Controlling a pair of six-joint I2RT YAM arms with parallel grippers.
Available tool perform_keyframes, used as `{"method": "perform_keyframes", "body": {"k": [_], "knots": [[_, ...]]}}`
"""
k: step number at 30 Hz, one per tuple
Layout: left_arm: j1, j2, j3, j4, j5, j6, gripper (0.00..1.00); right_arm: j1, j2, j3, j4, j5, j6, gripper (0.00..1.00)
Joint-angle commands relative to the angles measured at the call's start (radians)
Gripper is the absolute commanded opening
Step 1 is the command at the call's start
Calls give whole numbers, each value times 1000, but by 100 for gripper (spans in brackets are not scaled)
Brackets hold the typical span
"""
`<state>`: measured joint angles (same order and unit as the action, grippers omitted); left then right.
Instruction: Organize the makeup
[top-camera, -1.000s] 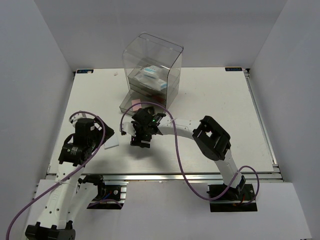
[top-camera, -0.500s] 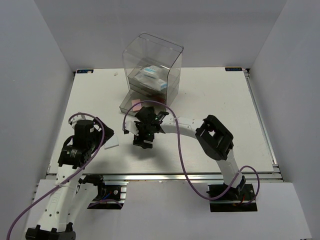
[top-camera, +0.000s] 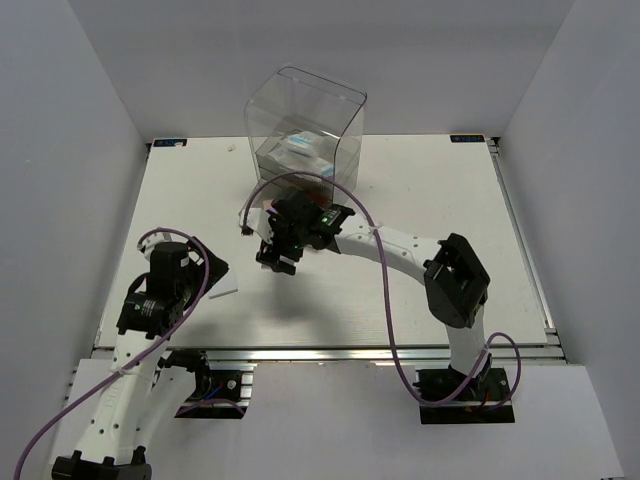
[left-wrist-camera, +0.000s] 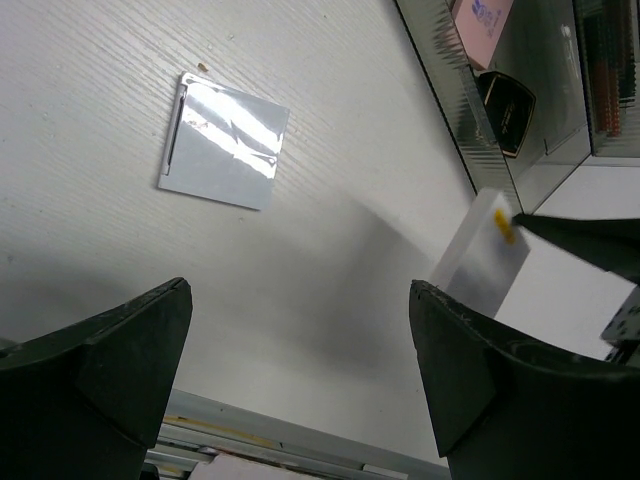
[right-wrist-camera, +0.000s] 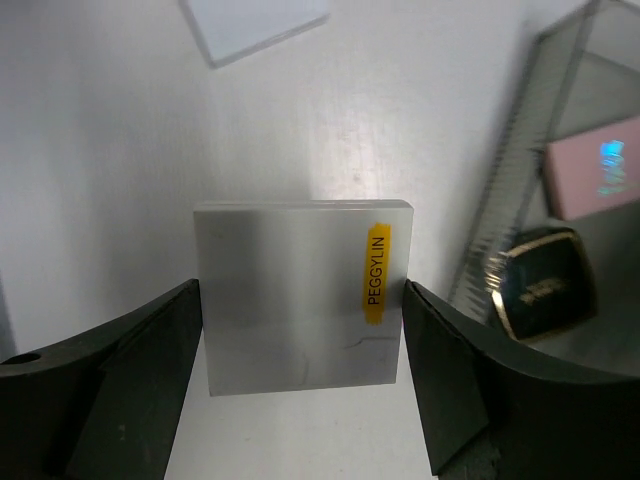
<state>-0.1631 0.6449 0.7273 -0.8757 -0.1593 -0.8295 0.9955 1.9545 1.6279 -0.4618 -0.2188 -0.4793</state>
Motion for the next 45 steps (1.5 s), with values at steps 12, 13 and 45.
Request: {"method": "perform_keyframes", "body": {"k": [12, 13, 45], "knots": [[2, -13, -25, 15, 20, -17, 98, -169, 148, 231, 179, 360, 36, 34], [2, -13, -31, 18, 20, -19, 98, -172, 158, 231, 189, 369, 28, 36], [2, 531, 6, 159, -23, 207, 98, -224, -284, -137, 123, -323, -74, 89]]}}
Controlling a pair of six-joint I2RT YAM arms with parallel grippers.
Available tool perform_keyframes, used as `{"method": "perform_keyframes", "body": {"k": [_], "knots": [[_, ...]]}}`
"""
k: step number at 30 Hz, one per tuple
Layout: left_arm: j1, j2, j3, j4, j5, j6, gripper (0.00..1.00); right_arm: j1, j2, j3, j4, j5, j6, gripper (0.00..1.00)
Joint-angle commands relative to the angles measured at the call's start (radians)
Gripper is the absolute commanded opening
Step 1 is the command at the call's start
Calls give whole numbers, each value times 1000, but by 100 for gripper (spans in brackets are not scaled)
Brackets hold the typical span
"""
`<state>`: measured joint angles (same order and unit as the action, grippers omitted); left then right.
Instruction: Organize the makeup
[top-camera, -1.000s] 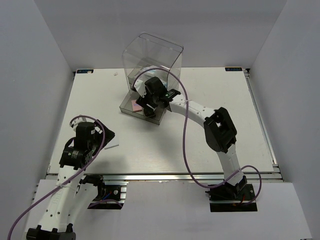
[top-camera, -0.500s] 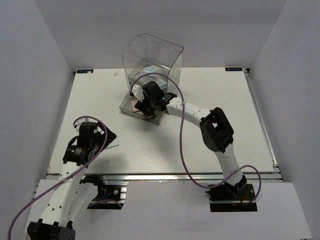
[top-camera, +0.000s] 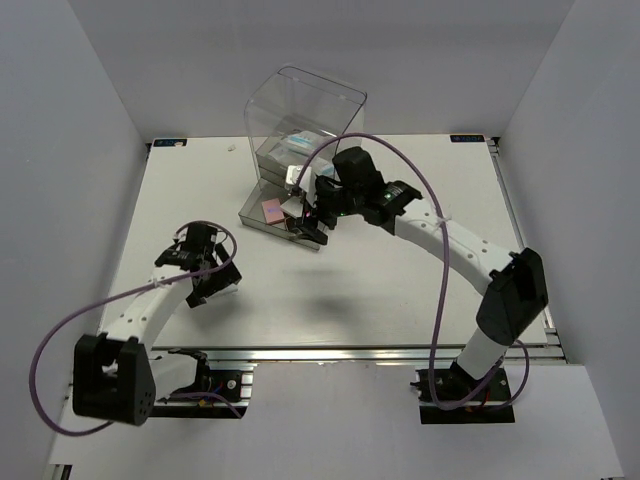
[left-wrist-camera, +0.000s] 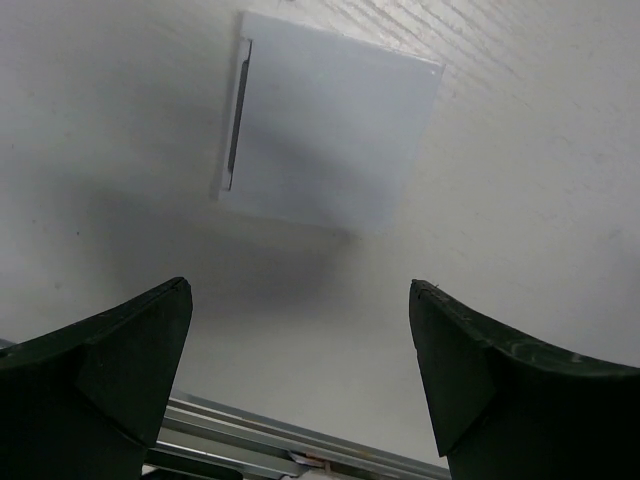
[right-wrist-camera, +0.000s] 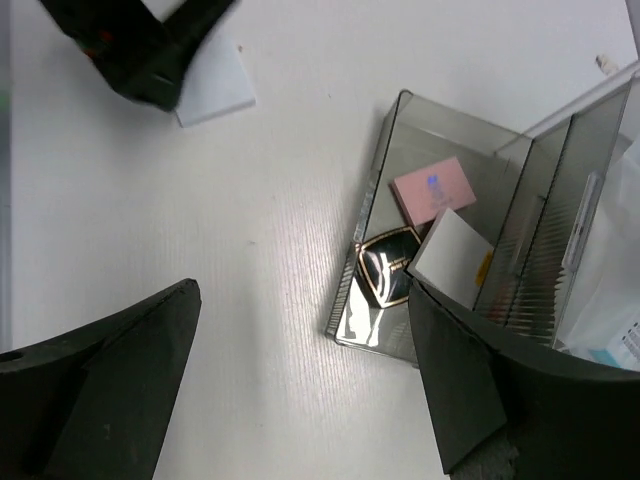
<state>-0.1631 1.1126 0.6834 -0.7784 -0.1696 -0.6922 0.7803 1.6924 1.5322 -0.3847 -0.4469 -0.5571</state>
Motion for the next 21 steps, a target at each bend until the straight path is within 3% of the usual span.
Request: {"method": "perform_keyframes", "body": {"k": [1, 10, 21], "knots": [[2, 94, 77, 61, -22, 75, 98, -15, -37, -55, 52, -96, 19, 89], [2, 357, 205, 51, -53, 204, 98, -67, -82, -98, 72, -124, 71, 89], [2, 487, 209, 90, -30, 325, 98, -111, -80, -103, 87, -153, 112, 89]]}}
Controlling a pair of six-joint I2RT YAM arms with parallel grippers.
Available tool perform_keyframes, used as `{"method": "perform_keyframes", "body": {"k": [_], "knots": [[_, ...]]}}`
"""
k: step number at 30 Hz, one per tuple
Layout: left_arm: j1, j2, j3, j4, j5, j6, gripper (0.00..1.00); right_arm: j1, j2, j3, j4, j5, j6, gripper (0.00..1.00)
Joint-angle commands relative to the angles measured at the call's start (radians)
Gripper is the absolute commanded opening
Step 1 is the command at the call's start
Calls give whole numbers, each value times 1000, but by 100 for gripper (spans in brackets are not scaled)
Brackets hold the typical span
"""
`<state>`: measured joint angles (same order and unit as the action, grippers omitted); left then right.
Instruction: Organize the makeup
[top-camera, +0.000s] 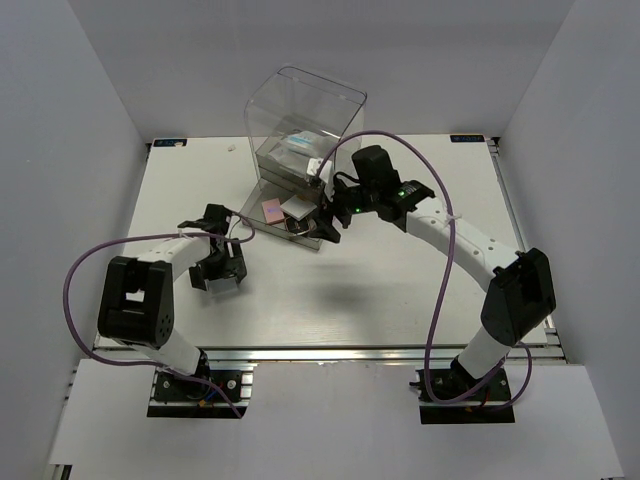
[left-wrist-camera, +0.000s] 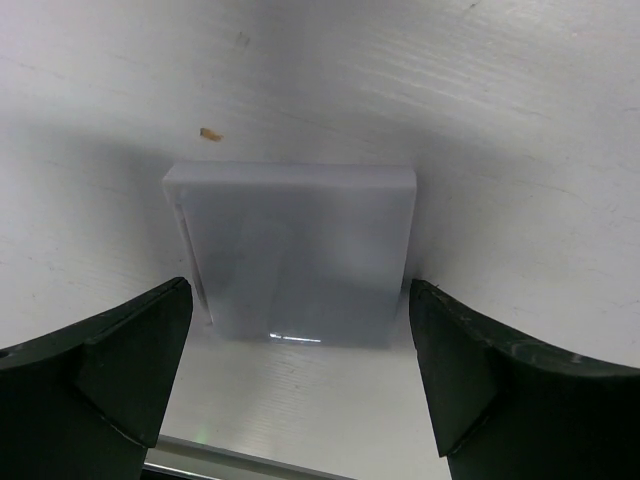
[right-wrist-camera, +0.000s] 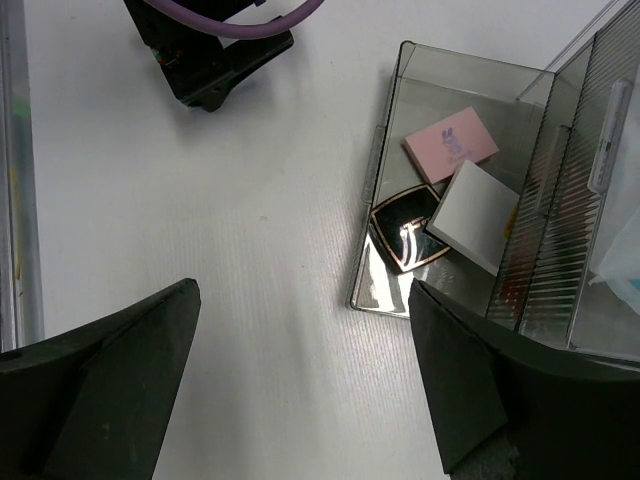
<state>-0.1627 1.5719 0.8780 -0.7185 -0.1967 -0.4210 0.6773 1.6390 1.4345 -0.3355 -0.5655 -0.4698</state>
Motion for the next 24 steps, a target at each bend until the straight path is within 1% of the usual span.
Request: {"method": "perform_keyframes", "body": {"k": [1, 5, 12, 13, 15, 16, 18, 19, 22, 24], "knots": [[2, 34, 15, 34, 3, 63, 98, -12, -27, -5, 38, -36, 26, 89], [3, 57, -2, 77, 36, 96, 94, -19, -28, -3, 41, -40, 36, 89], [17, 48, -60, 172, 94, 82, 82, -50, -38, -5, 43, -71, 49, 89], [18, 46, -62, 183, 108, 80, 76, -59, -38, -5, 41, -73, 51, 89], [20, 43, -60, 197, 121, 71, 69, -65, -42, -6, 38, -77, 51, 89], [19, 42, -56, 197, 135, 65, 64, -71, -44, -8, 38, -79, 51, 89], [20, 33, -47, 208, 151, 56, 60, -77, -48, -13, 35, -82, 51, 90], [20, 24, -44, 212, 164, 41, 56, -81, -48, -13, 35, -82, 53, 89], [20, -25, -16, 223, 189, 4, 54, -90, -54, -14, 36, -85, 56, 89], [20, -79, 9, 238, 238, -34, 54, -94, -59, -17, 39, -86, 60, 89]]}}
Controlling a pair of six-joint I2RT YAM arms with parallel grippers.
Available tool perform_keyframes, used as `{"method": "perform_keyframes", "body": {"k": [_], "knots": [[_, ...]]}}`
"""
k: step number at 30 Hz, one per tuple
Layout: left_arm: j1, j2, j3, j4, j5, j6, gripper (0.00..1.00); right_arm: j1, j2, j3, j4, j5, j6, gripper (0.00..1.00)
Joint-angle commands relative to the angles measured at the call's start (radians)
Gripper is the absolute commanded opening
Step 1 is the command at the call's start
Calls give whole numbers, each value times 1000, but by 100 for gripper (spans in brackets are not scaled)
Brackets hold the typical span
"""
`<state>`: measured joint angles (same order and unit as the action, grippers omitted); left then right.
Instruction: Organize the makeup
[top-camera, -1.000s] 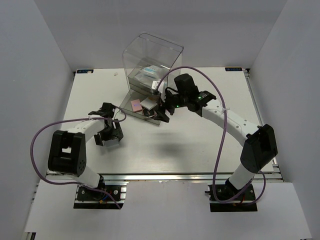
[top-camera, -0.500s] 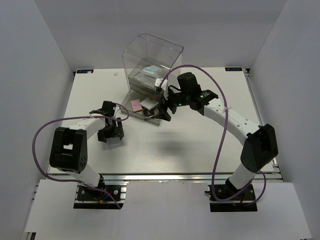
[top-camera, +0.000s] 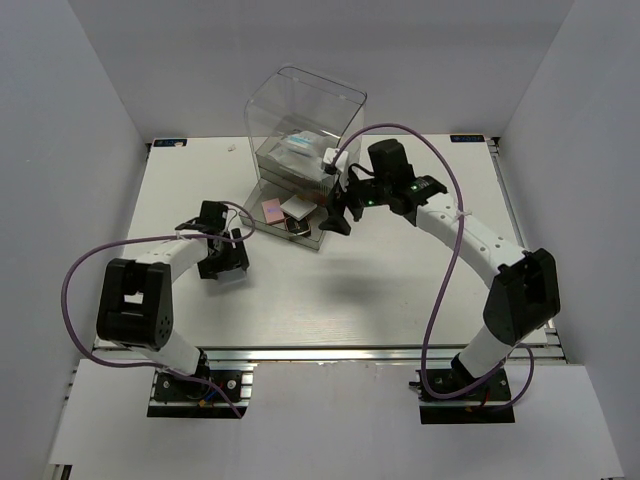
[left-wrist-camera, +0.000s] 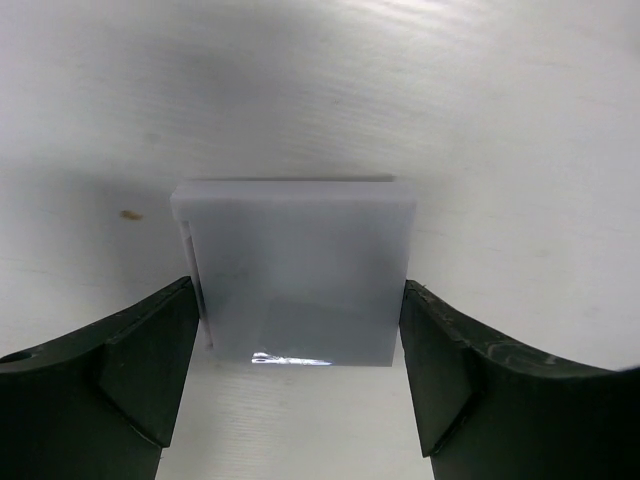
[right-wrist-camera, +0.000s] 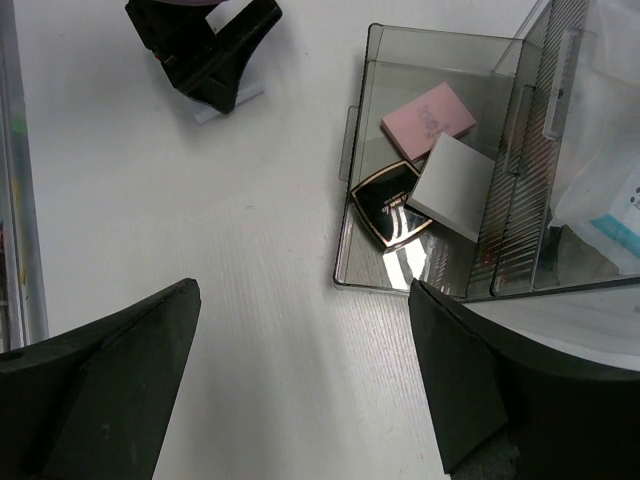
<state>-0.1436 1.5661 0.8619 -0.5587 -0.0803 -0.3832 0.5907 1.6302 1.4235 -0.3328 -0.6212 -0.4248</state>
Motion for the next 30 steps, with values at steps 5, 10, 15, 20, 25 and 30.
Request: {"method": "perform_keyframes", "body": {"k": [5, 10, 15, 20, 25, 30], "knots": [[-1, -149, 83, 146, 198, -166, 52, -22, -59, -12, 38, -34, 23, 89], [-14, -143, 163, 220, 257, -249, 51, -32, -70, -31, 38, -37, 24, 89], [-36, -23, 294, 266, 269, -287, 52, -40, -82, -44, 46, -40, 29, 89], [-60, 141, 408, 269, 232, -335, 59, -45, -101, -61, 49, -35, 31, 89], [-70, 227, 497, 223, 195, -350, 68, -60, -122, -97, 64, -34, 31, 89], [-73, 265, 540, 192, 186, -345, 80, -69, -132, -113, 72, -37, 35, 89]]}}
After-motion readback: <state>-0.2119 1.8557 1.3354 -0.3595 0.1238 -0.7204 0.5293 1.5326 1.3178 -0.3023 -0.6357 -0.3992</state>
